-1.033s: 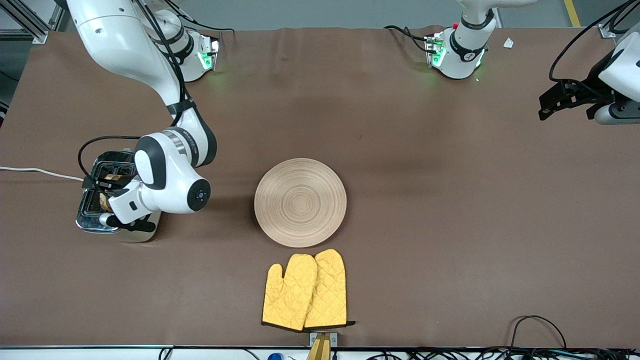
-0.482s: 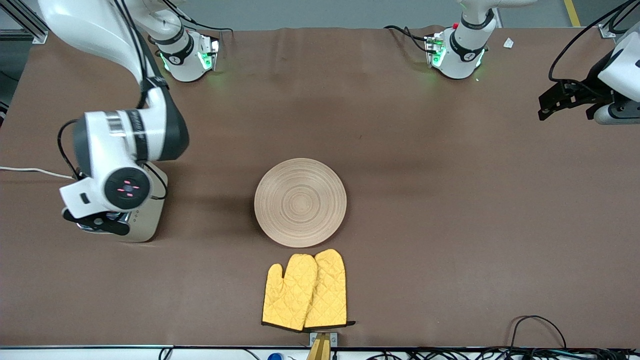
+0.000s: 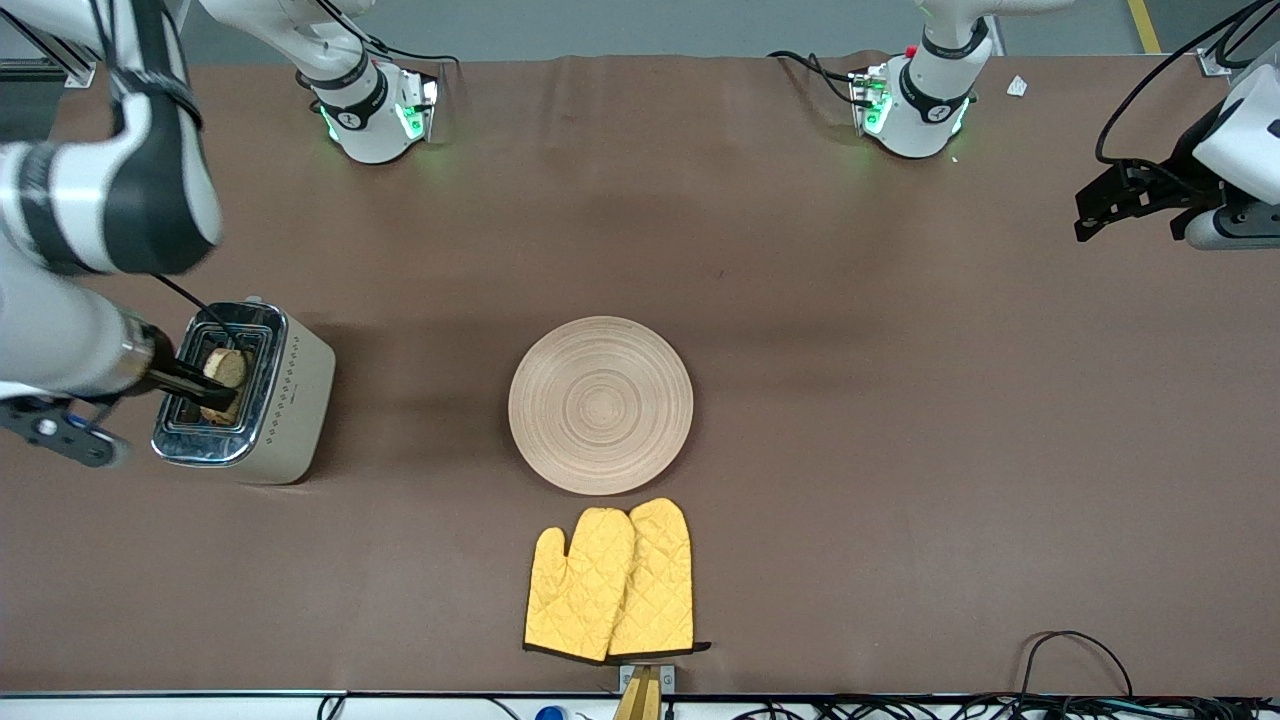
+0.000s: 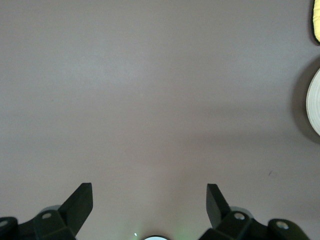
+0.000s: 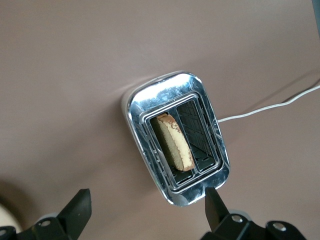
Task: Move plate and put bread in toaster
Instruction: 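Open the right gripper and raise it away from the toaster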
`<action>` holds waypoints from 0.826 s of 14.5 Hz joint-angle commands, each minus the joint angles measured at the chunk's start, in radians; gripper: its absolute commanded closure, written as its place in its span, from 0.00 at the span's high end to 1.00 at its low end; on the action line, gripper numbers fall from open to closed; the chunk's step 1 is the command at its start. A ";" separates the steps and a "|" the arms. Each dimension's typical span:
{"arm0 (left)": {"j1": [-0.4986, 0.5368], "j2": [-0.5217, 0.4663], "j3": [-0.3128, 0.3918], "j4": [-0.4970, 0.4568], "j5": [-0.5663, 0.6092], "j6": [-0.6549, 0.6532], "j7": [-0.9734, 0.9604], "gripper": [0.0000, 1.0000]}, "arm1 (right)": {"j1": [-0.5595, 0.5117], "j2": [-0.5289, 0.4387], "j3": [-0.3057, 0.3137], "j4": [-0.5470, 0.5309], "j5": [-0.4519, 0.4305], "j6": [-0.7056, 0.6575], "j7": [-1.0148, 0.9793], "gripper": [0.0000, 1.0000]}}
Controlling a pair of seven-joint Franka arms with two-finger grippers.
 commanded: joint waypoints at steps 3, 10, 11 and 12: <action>0.000 -0.002 -0.001 0.012 0.008 0.001 0.023 1.00 | -0.079 -0.210 0.018 -0.113 0.065 0.018 -0.223 1.00; 0.006 0.000 -0.001 0.020 0.011 0.001 0.023 1.00 | -0.184 -0.263 0.010 -0.119 0.253 0.014 -0.357 1.00; 0.009 0.000 0.001 0.020 0.012 0.001 0.021 1.00 | -0.186 -0.263 0.010 -0.119 0.270 0.013 -0.357 1.00; 0.009 0.000 0.002 0.021 0.012 0.001 0.021 1.00 | -0.186 -0.263 0.012 -0.119 0.273 0.010 -0.357 1.00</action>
